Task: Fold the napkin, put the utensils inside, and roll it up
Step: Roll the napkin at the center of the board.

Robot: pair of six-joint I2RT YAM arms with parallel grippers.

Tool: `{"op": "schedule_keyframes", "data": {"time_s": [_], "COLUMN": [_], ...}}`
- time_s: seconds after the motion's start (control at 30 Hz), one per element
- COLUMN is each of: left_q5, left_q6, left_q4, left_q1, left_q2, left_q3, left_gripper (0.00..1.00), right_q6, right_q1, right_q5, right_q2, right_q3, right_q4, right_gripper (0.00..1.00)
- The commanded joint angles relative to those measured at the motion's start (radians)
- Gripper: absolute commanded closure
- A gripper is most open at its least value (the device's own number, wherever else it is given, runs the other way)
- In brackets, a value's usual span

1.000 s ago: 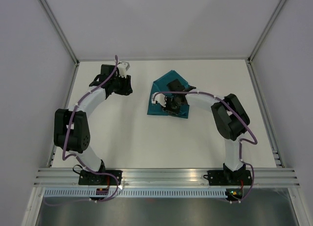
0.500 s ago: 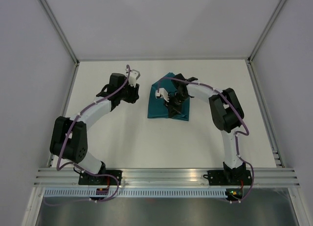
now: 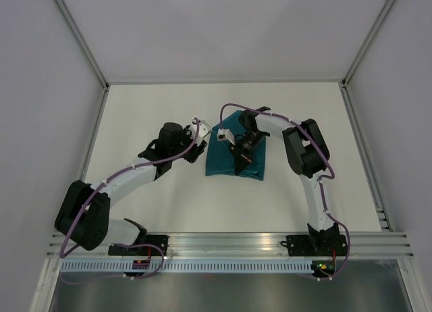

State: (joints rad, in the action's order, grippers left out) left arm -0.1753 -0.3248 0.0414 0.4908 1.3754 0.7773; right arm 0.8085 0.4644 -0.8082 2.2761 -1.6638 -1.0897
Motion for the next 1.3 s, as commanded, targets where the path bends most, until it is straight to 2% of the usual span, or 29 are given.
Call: {"op": "schedule_keyframes", "data": {"time_s": [0.0, 0.37, 0.47, 0.6, 0.77, 0.93, 1.03, 1.17, 1.27], "left_q5": [-0.087, -0.056, -0.030, -0.030, -0.121, -0.176, -0.193, -0.213, -0.210], "left_q6": [-0.128, -0.266, -0.316, -0.379, -0.436, -0.528, -0.533, -0.579, -0.599], "left_q4": [0.080, 0.121, 0.192, 0.316, 0.492, 0.612, 0.540, 0.460, 0.388], "left_q1": [0.047, 0.213, 0.268, 0.324, 0.328, 0.328, 0.327, 0.327, 0.322], "left_q2": [-0.067, -0.032, -0.007, 0.045, 0.125, 0.206, 0.255, 0.287, 0.316], "left_q3": [-0.041, -0.115, -0.150, -0.196, -0.234, -0.242, -0.185, -0.145, -0.096], "left_gripper": [0.44, 0.36, 0.32, 0.16, 0.14, 0.15, 0.20, 0.38, 0.43], "right_q6": [0.044, -0.003, -0.015, -0.029, -0.042, -0.051, -0.055, -0.049, -0.045], "right_q1": [0.000, -0.007, -0.009, -0.009, -0.009, -0.010, -0.010, -0.013, -0.013], "right_q5": [0.150, 0.161, 0.167, 0.178, 0.185, 0.187, 0.188, 0.187, 0.182], "right_q2": [0.103, 0.131, 0.137, 0.143, 0.149, 0.146, 0.145, 0.145, 0.145], "right_q3": [0.026, -0.010, -0.013, -0.020, -0.027, -0.022, -0.021, -0.020, -0.021], "right_q4": [-0.001, 0.008, 0.014, 0.020, 0.022, 0.036, 0.037, 0.034, 0.030], "right_gripper": [0.91, 0.92, 0.92, 0.92, 0.93, 0.93, 0.93, 0.94, 0.94]}}
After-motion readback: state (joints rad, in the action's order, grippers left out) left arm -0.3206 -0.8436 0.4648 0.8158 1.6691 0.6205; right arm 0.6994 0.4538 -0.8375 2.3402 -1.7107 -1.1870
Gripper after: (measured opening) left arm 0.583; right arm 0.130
